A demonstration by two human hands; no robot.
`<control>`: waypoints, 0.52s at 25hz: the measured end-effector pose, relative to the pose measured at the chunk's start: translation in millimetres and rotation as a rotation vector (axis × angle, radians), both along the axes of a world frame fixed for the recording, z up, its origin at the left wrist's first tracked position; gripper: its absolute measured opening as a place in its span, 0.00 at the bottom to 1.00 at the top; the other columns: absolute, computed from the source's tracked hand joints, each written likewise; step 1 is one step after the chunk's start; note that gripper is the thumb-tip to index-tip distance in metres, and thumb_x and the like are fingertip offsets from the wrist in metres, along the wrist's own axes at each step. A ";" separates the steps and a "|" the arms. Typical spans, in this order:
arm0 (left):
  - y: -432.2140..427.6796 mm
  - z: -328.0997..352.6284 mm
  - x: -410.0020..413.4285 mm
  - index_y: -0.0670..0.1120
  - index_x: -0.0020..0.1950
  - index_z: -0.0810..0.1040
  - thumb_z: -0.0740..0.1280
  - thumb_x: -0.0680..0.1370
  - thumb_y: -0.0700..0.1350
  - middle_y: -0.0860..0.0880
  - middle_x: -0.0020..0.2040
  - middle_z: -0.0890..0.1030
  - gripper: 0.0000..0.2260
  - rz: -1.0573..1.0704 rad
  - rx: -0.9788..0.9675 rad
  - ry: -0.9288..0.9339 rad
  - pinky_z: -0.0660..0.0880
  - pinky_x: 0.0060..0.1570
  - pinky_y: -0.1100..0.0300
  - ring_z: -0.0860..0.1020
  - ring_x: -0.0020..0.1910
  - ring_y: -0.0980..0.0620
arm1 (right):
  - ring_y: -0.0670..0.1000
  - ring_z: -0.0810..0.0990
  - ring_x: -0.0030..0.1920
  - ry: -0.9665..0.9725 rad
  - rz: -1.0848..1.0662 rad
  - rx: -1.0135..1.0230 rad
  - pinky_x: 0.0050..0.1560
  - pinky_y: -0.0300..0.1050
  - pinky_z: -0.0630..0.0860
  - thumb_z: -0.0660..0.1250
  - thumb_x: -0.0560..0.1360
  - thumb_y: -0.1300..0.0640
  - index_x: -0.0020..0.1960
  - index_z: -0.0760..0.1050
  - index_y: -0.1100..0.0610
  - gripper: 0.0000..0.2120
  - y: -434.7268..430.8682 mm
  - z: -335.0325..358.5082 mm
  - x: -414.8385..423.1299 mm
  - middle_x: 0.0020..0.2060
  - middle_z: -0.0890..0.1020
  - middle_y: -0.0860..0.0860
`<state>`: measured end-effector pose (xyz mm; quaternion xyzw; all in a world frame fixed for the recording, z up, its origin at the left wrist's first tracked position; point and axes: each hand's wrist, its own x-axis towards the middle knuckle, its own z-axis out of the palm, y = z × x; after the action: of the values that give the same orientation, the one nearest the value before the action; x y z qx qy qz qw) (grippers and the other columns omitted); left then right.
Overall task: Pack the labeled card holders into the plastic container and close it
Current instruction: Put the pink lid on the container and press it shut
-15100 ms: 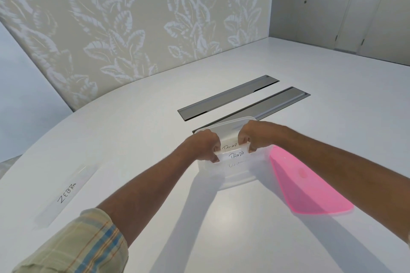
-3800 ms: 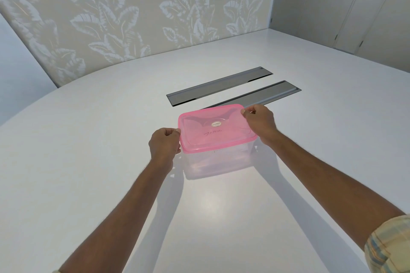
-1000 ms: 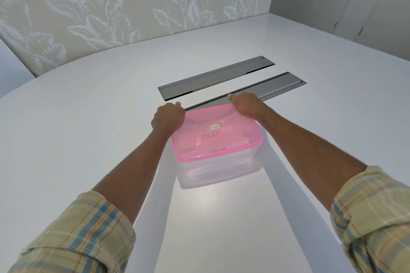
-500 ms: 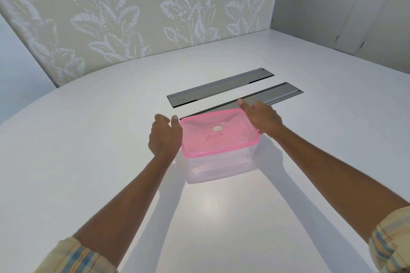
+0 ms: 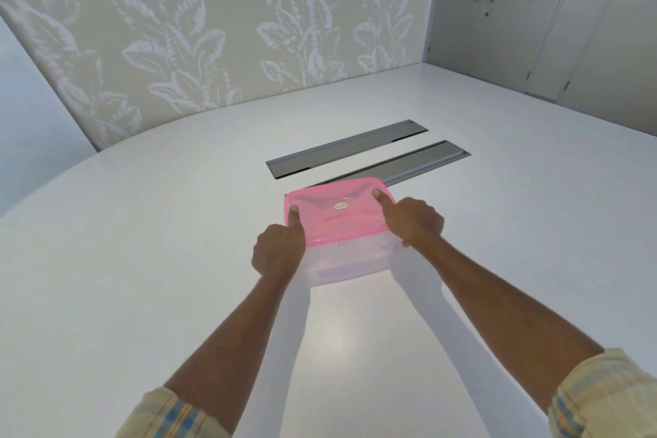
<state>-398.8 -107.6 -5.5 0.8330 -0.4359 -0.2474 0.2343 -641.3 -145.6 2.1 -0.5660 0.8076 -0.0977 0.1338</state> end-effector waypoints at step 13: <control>-1.9 -5.1 -2.9 0.38 0.54 0.84 0.52 0.82 0.72 0.40 0.50 0.86 0.38 0.064 -0.049 0.119 0.73 0.45 0.52 0.83 0.51 0.38 | 0.60 0.84 0.49 -0.216 -0.156 -0.070 0.53 0.52 0.78 0.41 0.76 0.22 0.50 0.83 0.57 0.47 -3.7 -10.6 -1.3 0.44 0.86 0.56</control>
<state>-401.6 -109.5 -10.6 0.8243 -0.4004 -0.2781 0.2879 -642.6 -149.3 -8.5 -0.4921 0.8261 -0.1961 0.1921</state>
